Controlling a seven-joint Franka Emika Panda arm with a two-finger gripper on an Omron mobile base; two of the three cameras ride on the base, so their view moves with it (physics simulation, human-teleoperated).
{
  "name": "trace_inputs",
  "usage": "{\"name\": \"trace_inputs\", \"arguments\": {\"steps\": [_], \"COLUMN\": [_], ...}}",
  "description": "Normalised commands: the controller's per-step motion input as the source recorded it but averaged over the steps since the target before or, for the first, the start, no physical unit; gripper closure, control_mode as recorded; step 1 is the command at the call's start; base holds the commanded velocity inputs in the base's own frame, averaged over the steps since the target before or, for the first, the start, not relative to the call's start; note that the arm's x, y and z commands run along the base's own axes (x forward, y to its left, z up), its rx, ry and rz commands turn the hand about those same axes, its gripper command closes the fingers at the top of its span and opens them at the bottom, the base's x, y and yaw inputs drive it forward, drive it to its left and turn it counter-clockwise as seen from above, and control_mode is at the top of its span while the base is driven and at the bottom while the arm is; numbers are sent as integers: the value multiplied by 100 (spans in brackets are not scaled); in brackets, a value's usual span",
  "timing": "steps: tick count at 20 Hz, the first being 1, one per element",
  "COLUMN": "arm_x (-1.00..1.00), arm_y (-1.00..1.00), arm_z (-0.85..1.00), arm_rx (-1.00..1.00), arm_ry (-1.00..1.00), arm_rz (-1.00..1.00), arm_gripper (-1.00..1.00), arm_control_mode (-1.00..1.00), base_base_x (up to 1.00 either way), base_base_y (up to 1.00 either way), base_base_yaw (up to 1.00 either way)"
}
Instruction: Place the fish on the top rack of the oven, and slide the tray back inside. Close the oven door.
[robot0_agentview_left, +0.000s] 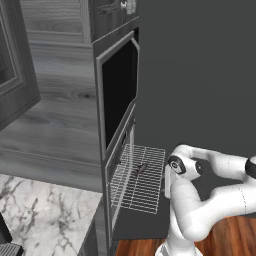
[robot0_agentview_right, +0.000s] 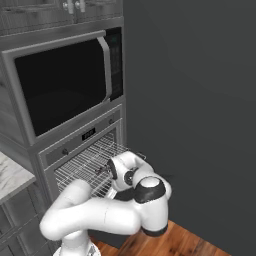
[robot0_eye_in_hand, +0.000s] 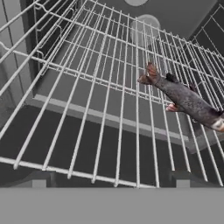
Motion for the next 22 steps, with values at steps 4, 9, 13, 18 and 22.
{"name": "trace_inputs", "arguments": {"steps": [4, 9, 13, 18, 22], "arm_x": [-5, 4, 33, 46, 66], "arm_y": [-43, -23, -26, -30, -22], "arm_z": [0, -2, -18, -37, -69], "arm_rx": [0, 0, -1, 0, 0], "arm_ry": [7, 12, 16, 12, 4], "arm_rz": [0, 0, 0, 2, 6], "arm_gripper": [-100, -100, -100, -100, -100], "arm_control_mode": [-100, -100, -100, -100, -100], "base_base_x": [0, 0, 0, 0, 0], "base_base_y": [0, 0, 0, 0, 0], "base_base_yaw": [0, 0, 0, 0, 0]}}
